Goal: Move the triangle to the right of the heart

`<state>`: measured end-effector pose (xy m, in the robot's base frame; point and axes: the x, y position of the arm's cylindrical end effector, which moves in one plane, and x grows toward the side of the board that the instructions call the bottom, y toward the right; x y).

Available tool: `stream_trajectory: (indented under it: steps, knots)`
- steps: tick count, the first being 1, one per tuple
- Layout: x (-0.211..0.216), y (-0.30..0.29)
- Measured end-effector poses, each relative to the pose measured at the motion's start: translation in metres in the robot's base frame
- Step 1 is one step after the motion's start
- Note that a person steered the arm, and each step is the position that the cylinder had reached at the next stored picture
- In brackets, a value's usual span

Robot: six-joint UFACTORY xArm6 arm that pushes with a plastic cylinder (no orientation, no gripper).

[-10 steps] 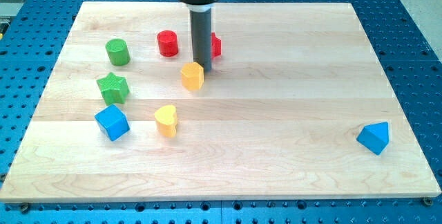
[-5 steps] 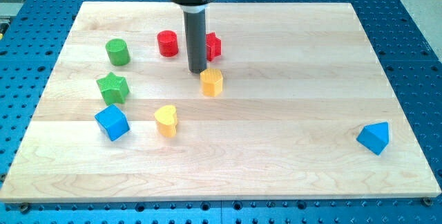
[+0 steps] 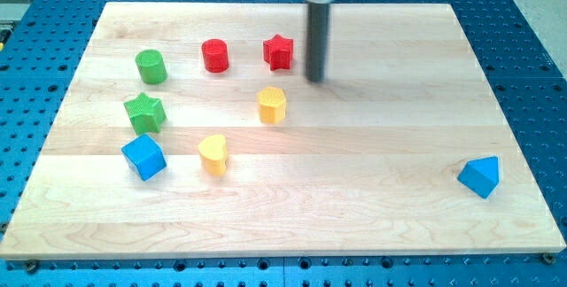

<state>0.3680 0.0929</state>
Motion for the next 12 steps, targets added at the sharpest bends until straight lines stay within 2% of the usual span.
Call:
stream_trajectory:
  steps: [2, 3, 4, 5, 6, 7, 8, 9, 10, 11, 12]
  knots:
    - [0.048, 0.191]
    - [0.105, 0.244]
    - [0.142, 0.249]
    - [0.193, 0.211]
    - [0.203, 0.091]
    - [0.189, 0.057]
    - [0.185, 0.116]
    - [0.170, 0.123]
    - [0.159, 0.047]
    - [0.163, 0.001]
    - [0.152, 0.039]
